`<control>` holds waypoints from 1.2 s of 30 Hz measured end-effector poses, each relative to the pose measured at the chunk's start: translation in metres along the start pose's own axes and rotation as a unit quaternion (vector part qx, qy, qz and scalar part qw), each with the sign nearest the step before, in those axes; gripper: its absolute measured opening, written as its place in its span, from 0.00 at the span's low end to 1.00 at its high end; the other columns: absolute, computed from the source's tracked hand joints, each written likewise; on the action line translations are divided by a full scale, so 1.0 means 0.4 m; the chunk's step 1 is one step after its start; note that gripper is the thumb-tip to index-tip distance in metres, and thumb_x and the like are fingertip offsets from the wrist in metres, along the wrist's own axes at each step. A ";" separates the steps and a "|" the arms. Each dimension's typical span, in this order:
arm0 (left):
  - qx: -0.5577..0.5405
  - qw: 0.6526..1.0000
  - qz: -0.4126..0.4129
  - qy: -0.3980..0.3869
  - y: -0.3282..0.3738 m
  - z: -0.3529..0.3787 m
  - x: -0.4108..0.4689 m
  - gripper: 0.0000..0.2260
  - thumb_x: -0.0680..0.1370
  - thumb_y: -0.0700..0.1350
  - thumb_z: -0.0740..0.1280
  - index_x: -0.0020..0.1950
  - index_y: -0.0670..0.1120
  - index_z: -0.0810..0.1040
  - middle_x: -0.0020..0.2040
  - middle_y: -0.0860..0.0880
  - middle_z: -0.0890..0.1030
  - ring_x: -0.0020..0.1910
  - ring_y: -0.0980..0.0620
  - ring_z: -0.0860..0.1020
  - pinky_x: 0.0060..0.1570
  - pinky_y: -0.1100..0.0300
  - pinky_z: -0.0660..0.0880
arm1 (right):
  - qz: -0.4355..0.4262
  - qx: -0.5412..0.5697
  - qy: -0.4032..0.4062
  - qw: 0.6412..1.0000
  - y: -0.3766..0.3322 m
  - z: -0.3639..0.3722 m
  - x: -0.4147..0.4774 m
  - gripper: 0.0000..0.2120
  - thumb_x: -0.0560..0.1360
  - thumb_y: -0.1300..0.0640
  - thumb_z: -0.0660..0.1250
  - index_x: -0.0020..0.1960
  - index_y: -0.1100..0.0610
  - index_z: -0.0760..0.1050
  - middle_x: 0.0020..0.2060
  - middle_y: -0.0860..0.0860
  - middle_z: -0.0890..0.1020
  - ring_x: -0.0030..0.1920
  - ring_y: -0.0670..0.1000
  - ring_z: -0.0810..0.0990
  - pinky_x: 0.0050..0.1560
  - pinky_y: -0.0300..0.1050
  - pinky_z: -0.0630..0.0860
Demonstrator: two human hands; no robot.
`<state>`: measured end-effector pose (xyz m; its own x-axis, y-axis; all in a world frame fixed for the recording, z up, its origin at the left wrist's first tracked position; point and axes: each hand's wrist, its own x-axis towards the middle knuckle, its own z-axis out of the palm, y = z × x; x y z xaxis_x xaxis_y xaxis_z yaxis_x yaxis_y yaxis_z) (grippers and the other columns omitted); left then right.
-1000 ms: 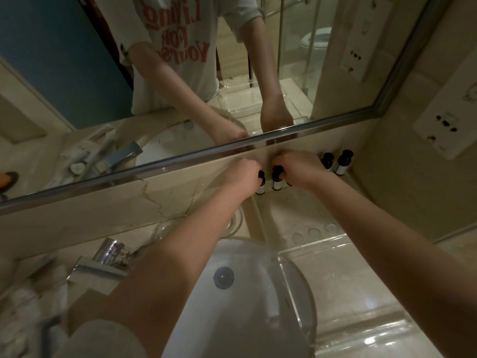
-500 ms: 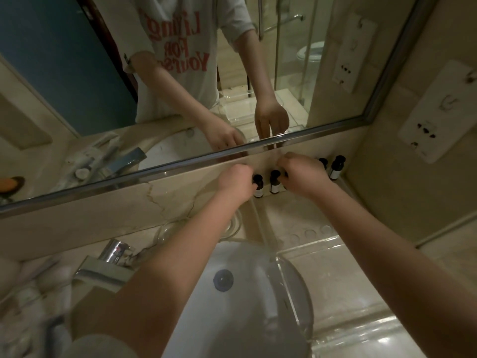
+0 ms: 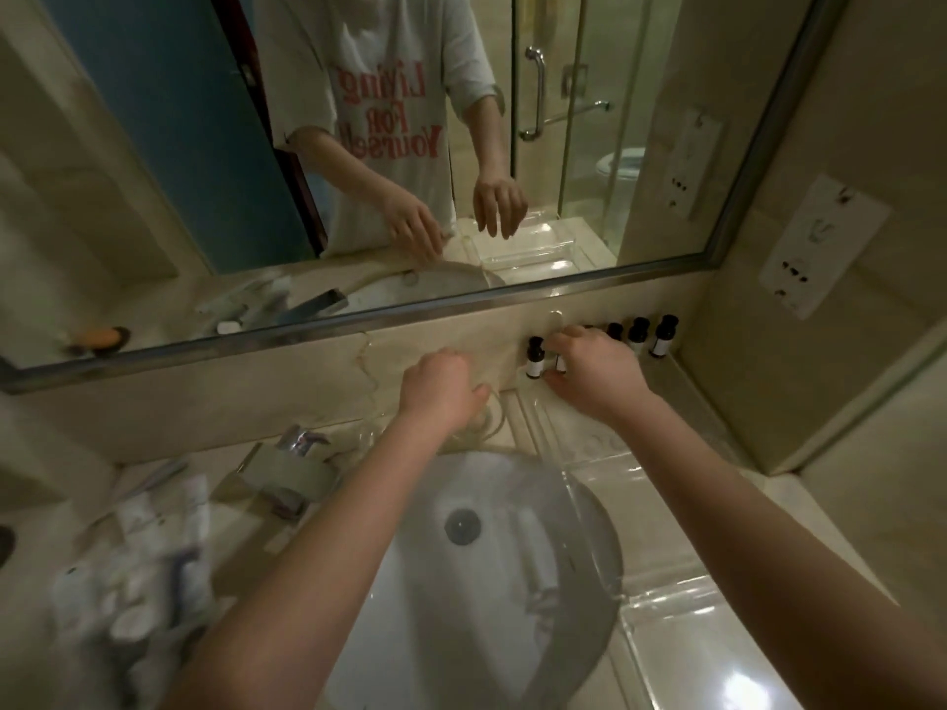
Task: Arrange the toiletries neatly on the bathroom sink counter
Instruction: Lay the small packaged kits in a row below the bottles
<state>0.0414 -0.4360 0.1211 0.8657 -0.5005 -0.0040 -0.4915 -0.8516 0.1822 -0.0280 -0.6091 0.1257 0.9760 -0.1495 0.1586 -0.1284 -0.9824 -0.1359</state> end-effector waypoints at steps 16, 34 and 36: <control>-0.068 0.983 -0.168 -0.015 -0.412 0.075 -0.454 0.16 0.76 0.54 0.63 0.57 0.45 0.77 0.57 0.44 0.78 0.56 0.42 0.76 0.52 0.53 0.75 | -0.124 0.059 -0.133 0.982 -0.486 0.155 -0.192 0.19 0.76 0.49 0.62 0.65 0.53 0.71 0.60 0.53 0.76 0.60 0.56 0.75 0.56 0.50 0.75; -0.167 0.886 -0.418 -0.107 -0.820 0.208 -0.838 0.25 0.77 0.51 0.64 0.71 0.43 0.67 0.71 0.42 0.68 0.69 0.42 0.67 0.66 0.53 0.66 | -0.244 0.076 -0.364 0.896 -0.926 0.440 -0.265 0.33 0.74 0.49 0.66 0.74 0.53 0.57 0.67 0.56 0.69 0.62 0.58 0.72 0.61 0.53 0.73; -0.170 0.884 -0.421 -0.111 -0.834 0.212 -0.845 0.26 0.77 0.52 0.64 0.72 0.43 0.66 0.72 0.42 0.67 0.70 0.43 0.66 0.67 0.52 0.65 | -0.238 0.061 -0.365 0.898 -0.966 0.469 -0.280 0.38 0.71 0.46 0.68 0.74 0.53 0.53 0.67 0.57 0.68 0.61 0.60 0.71 0.58 0.55 0.74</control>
<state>-0.0954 0.0039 -0.0216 0.8525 0.2373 -0.4658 0.4076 -0.8597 0.3079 -0.0546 -0.1919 -0.0229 0.7765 0.4417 -0.4494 0.3112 -0.8890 -0.3360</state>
